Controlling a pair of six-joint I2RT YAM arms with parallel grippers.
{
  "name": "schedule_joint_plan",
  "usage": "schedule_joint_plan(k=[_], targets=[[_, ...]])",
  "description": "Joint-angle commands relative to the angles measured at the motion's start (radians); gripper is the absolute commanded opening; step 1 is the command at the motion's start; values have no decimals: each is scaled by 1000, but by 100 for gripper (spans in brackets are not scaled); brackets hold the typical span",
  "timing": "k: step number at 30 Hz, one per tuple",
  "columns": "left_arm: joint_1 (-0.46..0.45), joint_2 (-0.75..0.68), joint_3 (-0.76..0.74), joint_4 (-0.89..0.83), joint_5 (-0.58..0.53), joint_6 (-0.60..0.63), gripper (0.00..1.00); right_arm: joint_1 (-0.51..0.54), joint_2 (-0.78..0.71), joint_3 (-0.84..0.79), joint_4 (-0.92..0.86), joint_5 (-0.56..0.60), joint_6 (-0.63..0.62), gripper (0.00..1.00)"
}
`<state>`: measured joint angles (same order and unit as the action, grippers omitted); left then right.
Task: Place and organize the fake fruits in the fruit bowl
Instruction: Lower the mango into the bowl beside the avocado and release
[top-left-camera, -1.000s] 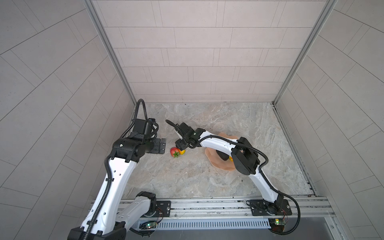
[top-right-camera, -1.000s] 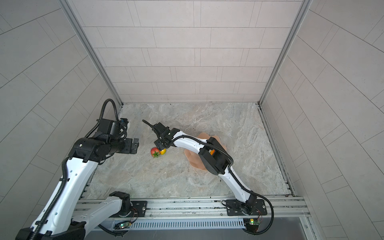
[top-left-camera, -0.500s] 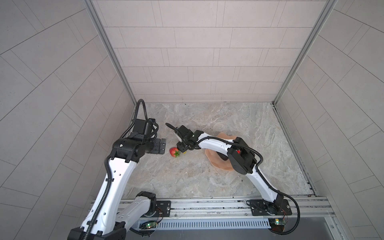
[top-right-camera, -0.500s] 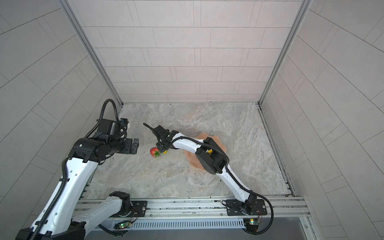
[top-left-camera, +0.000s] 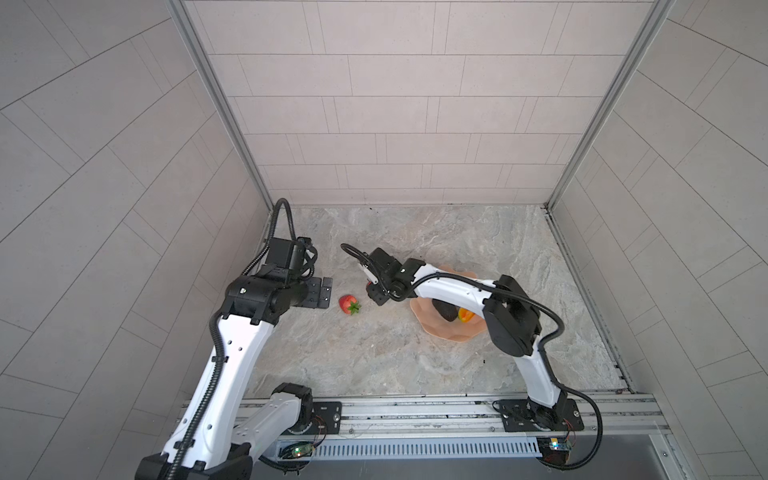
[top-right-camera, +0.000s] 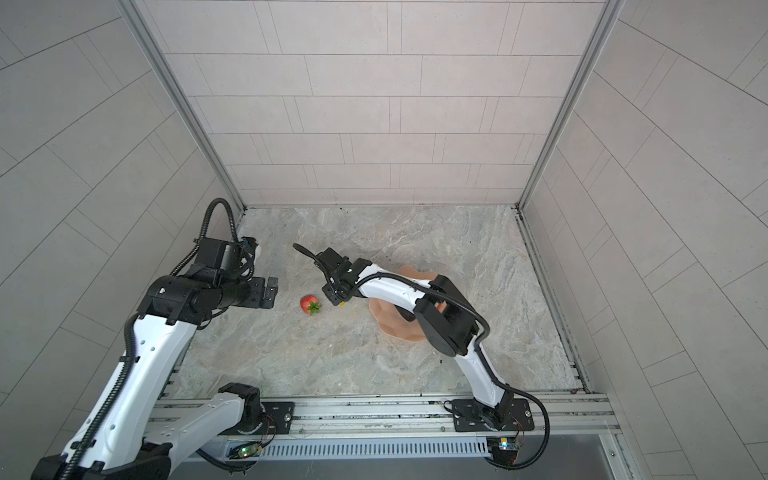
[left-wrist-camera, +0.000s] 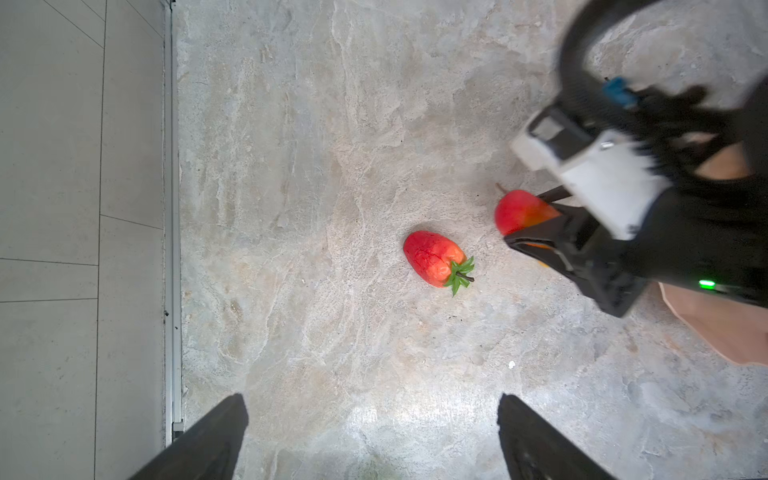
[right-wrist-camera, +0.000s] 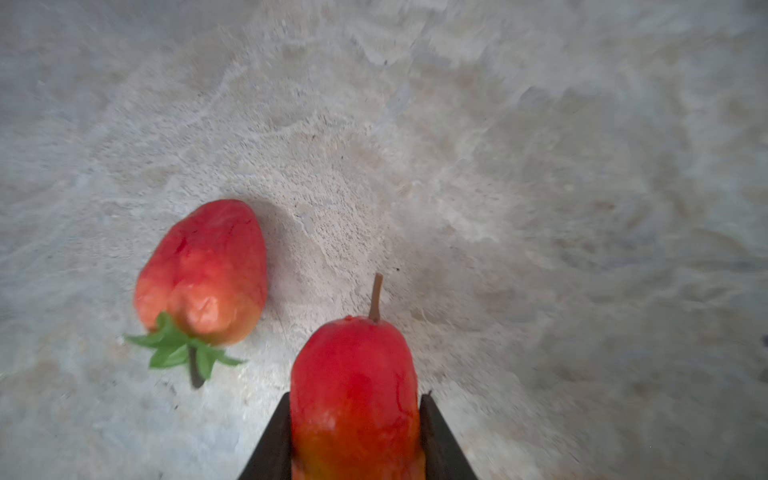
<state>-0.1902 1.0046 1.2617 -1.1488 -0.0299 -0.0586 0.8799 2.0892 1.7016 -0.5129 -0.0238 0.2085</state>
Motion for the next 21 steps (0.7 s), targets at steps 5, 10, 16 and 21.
schedule_joint_plan(k=[5,10,16,21], targets=[[0,3,-12,17,-2,5,100,-31,-350,-286,-4,76,-84,20],[2,16,-19,27,8,7,100,-48,-481,-502,23,143,-114,19],[1,20,-13,27,12,4,100,-64,-546,-621,25,180,-118,18],[1,20,-7,21,13,2,100,-70,-548,-661,34,190,-117,18]])
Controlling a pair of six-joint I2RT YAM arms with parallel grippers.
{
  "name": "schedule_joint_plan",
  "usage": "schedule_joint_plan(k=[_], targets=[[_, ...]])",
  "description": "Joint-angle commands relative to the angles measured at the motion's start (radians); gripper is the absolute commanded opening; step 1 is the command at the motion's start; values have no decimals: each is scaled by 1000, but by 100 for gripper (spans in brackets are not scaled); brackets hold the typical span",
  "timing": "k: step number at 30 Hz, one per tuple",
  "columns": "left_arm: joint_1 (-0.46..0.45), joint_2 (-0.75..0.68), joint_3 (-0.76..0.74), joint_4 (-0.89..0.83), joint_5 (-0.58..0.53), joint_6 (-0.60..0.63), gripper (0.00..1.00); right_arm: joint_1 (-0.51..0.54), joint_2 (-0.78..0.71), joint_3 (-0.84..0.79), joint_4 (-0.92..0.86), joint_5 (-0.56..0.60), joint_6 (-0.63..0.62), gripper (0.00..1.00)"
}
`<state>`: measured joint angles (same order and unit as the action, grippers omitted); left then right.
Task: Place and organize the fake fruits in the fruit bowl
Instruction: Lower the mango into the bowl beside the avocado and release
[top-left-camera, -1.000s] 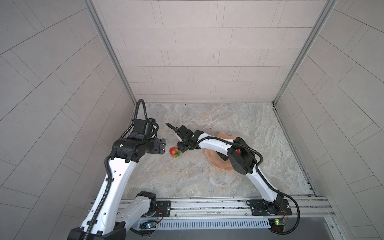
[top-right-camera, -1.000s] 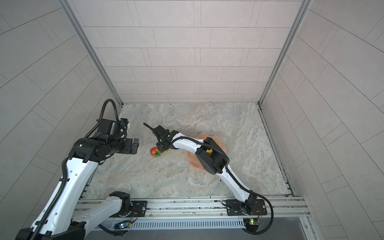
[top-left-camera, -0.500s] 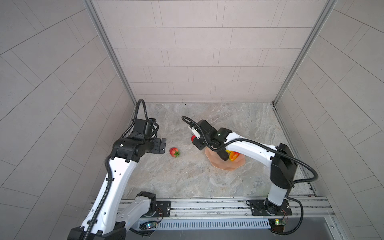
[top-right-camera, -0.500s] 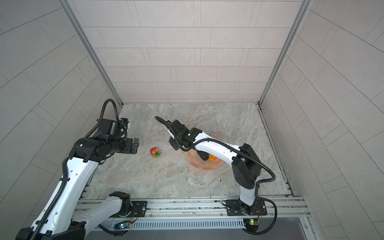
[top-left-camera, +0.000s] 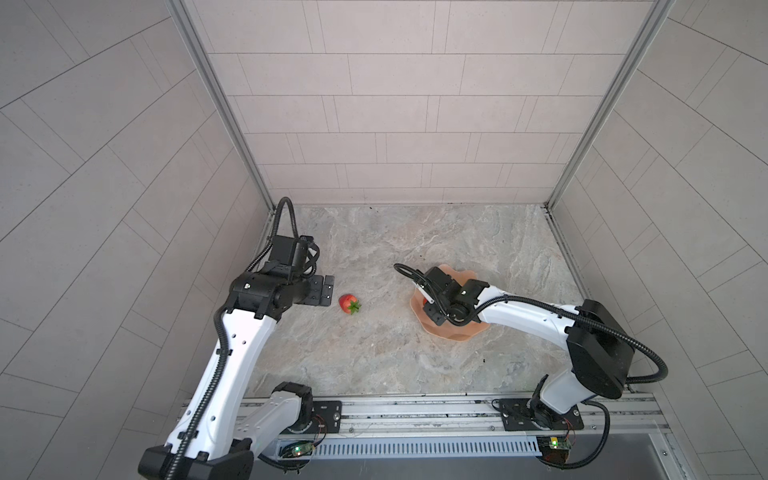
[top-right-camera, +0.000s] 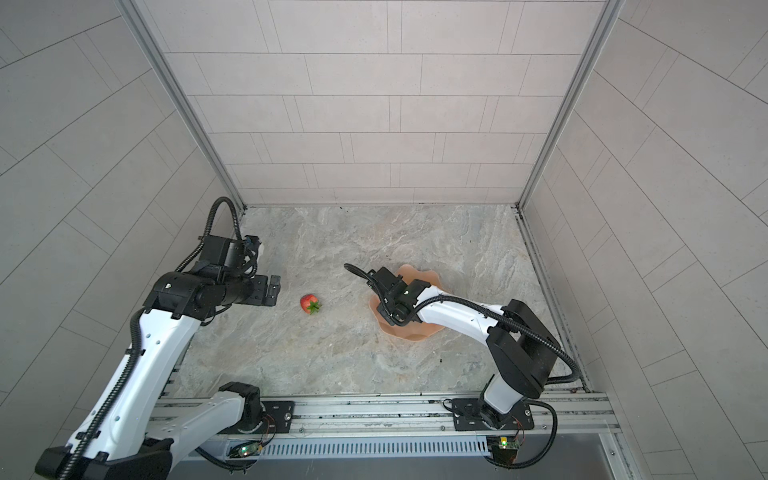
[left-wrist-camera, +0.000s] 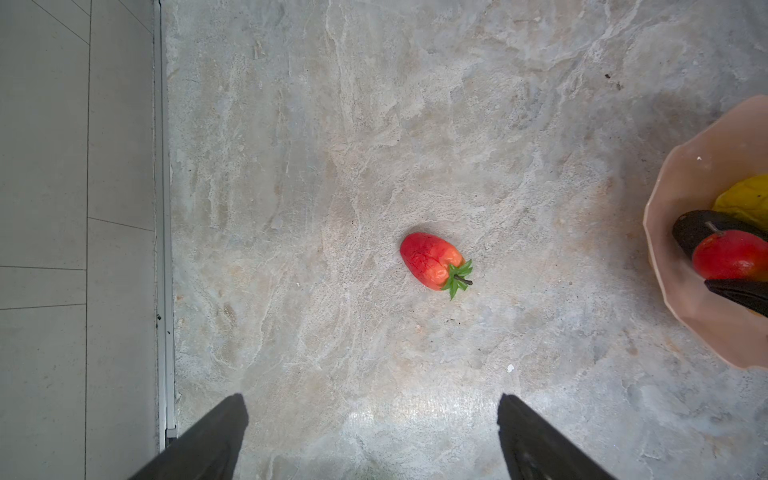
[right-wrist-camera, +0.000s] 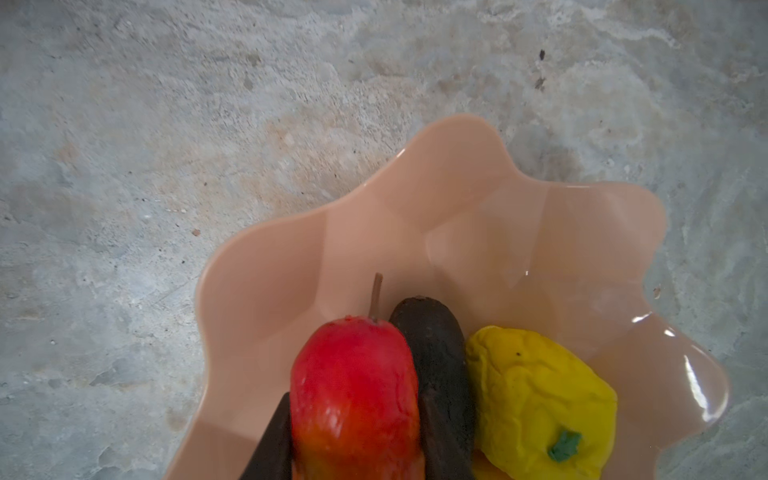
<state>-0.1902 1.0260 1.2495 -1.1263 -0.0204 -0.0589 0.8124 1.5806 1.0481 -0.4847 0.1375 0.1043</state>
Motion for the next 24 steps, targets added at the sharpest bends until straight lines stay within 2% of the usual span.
schedule_joint_plan(k=[1,9,14,24], targets=[[2,0,6,-2,3,1,100,-2,-36,-14,9,26,-10,18],[1,-1,12,-6,3,-1,100,-3,-11,-38,32,14,6,37],[1,1,11,-6,4,0,100,-2,-13,-42,36,11,12,41],[0,3,2,-3,2,1,100,-2,-18,-35,23,7,3,42]])
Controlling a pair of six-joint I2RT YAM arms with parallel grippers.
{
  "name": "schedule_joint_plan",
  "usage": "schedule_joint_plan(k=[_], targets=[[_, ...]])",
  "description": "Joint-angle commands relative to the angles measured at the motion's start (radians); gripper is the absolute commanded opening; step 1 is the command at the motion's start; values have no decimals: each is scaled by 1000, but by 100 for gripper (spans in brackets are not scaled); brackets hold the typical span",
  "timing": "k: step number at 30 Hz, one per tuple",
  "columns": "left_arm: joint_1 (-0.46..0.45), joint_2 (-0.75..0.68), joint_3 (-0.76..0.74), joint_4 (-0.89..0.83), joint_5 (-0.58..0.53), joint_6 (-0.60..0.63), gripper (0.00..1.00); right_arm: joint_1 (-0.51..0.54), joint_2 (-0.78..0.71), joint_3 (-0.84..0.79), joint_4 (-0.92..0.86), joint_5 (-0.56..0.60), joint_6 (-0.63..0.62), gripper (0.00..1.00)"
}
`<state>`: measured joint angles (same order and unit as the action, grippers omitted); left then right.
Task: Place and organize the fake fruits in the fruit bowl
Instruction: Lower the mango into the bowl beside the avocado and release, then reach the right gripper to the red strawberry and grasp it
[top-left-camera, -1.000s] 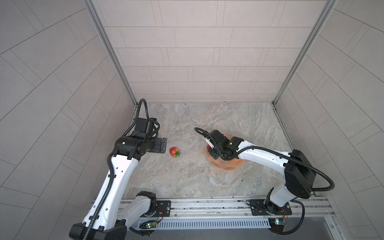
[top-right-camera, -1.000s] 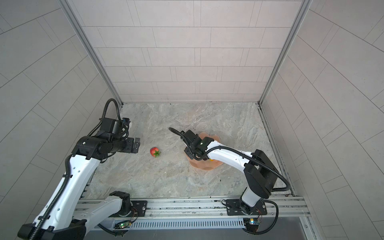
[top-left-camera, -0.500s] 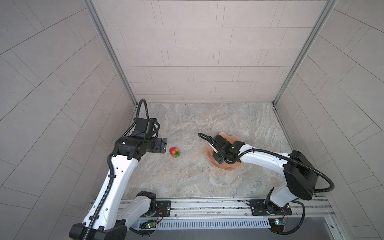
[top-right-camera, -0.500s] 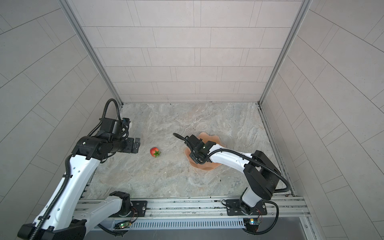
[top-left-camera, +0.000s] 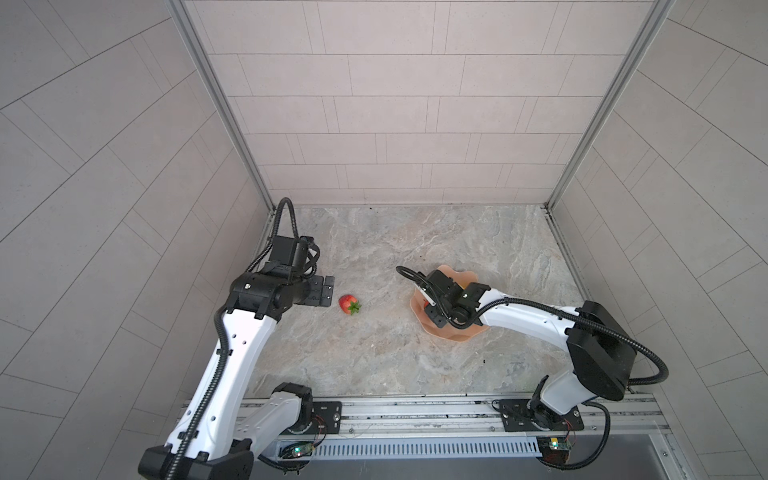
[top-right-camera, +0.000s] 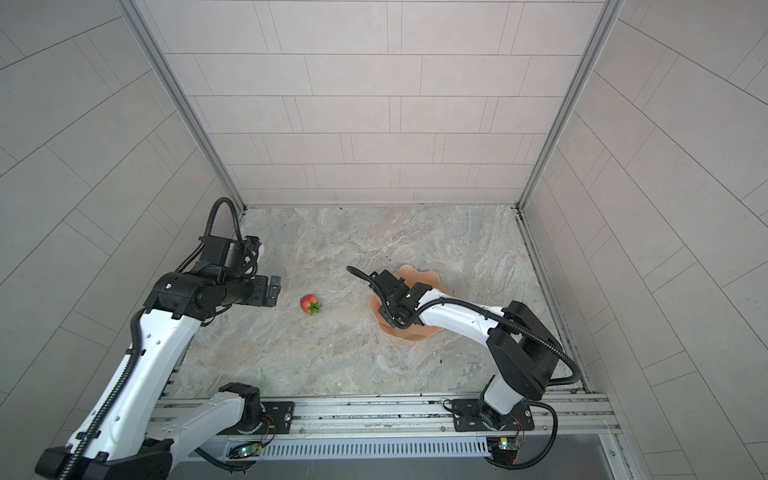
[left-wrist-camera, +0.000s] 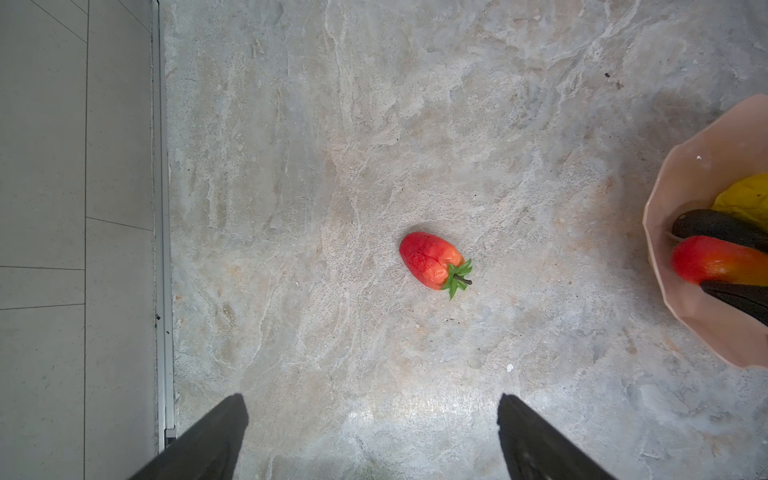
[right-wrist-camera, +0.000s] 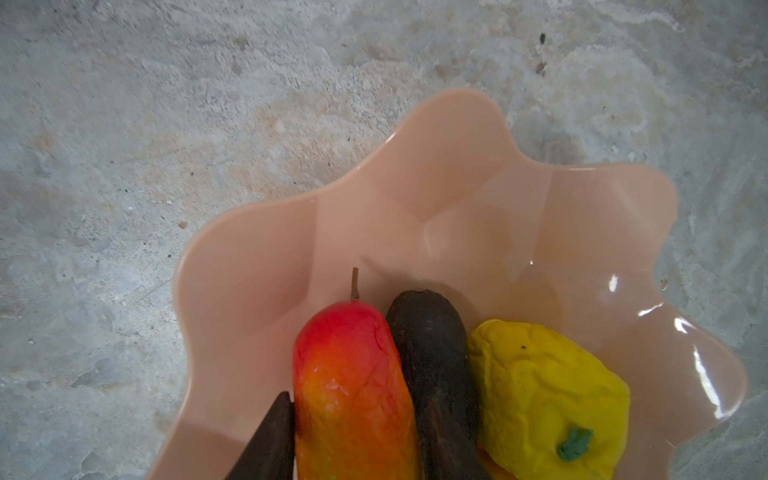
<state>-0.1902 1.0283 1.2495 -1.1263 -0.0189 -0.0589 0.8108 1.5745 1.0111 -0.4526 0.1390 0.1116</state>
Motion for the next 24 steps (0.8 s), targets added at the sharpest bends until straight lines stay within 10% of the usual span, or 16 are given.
schedule_joint_plan(k=[1,14,24], targets=[[1,-2,3,-4,1,1,100,-1,-14,5,-14,5,-5,42],[1,-1,5,-1,4,1,100,14,-77,127,-104,-26,-46,80],[1,-9,31,-24,-5,2,100,122,287,494,-15,-205,-37,100]])
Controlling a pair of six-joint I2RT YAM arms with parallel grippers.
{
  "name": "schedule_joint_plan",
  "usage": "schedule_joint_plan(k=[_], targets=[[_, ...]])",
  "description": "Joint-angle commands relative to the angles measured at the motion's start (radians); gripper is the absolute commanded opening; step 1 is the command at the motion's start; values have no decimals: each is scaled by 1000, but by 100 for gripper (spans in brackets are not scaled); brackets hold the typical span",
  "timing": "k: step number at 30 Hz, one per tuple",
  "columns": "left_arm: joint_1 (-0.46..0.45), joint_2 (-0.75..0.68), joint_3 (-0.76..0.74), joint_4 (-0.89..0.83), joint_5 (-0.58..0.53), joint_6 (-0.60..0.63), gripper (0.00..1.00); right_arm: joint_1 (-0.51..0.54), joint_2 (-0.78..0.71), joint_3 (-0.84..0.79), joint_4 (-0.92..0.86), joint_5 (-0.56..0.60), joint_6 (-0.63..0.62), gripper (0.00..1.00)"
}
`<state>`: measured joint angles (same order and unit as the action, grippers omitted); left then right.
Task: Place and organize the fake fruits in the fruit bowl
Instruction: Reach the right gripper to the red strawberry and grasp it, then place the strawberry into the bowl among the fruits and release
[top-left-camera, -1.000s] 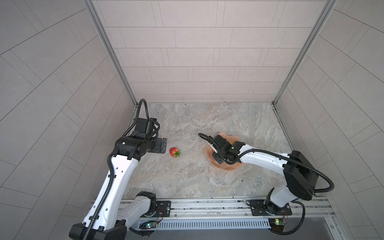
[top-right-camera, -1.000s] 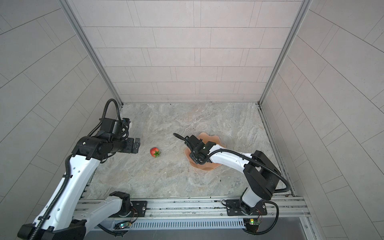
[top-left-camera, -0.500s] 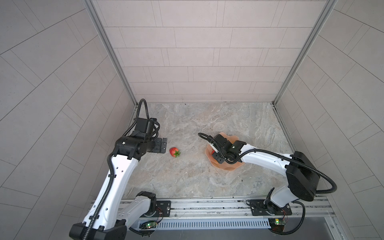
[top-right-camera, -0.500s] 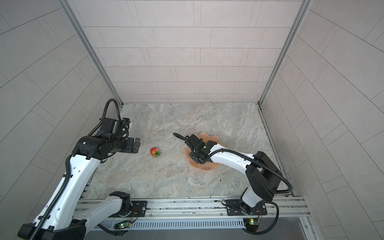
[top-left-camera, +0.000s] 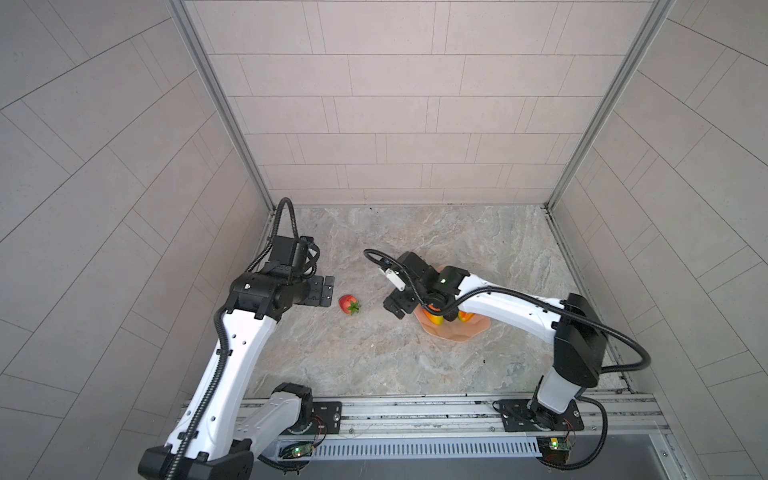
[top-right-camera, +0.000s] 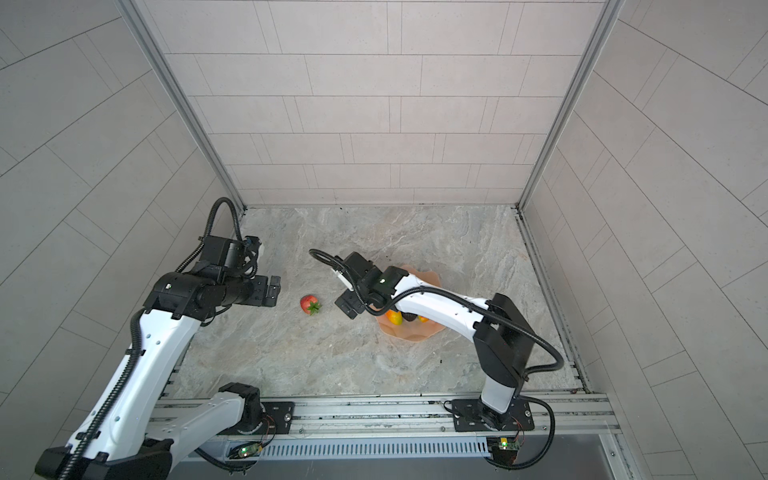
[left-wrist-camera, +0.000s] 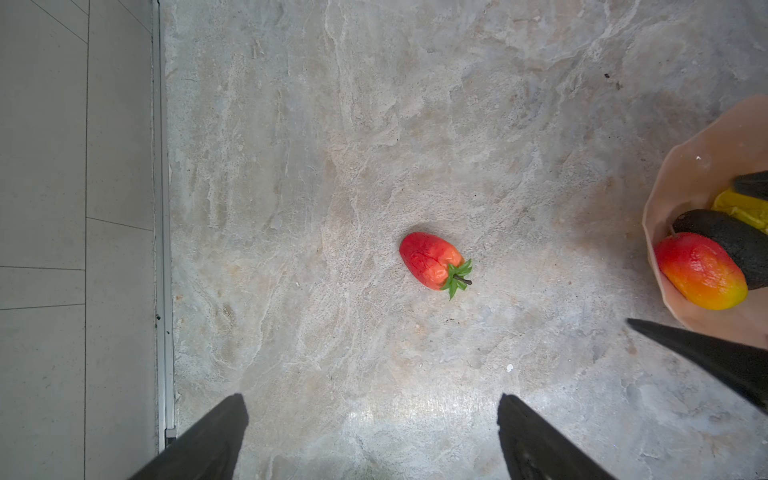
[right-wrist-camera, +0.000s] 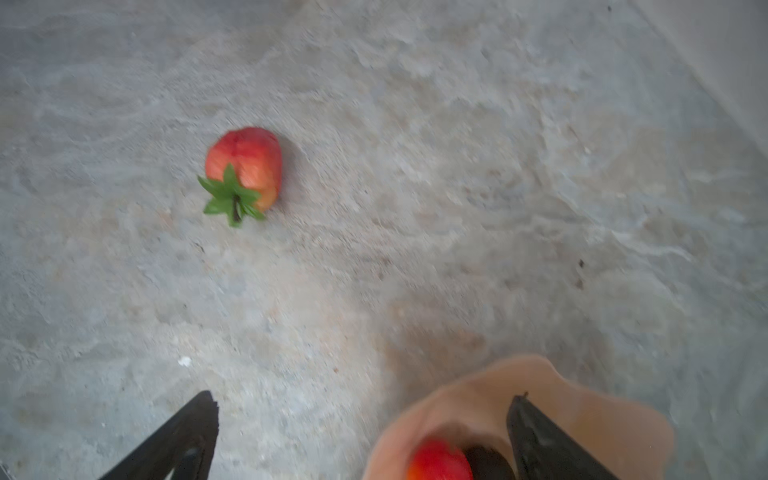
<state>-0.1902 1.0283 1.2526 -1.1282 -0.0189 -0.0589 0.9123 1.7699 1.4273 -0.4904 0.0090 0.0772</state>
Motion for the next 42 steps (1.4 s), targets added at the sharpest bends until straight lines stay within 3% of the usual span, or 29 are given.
schedule_joint_plan(k=[1,9,16,21,23,25,31,36,42], targets=[[0,-10,33,-27,-5,2,100,27,152,140,13,-85,-1,100],[1,-20,54,-50,-15,4,100,46,455,480,-3,-158,81,99],[0,-17,46,-48,-13,5,100,54,608,608,-16,-175,161,76],[2,-19,40,-42,-12,6,100,56,641,611,-20,-179,181,71],[0,-18,35,-36,-8,5,100,57,645,612,-20,-181,184,61],[1,-17,29,-34,-5,4,100,59,645,610,-22,-180,184,47],[1,-19,33,-38,-12,4,100,59,611,609,-54,-174,169,26],[1,-24,31,-41,-14,5,100,57,496,551,-85,-136,122,21],[2,-24,23,-32,-6,2,100,29,246,335,-76,-63,61,20]])
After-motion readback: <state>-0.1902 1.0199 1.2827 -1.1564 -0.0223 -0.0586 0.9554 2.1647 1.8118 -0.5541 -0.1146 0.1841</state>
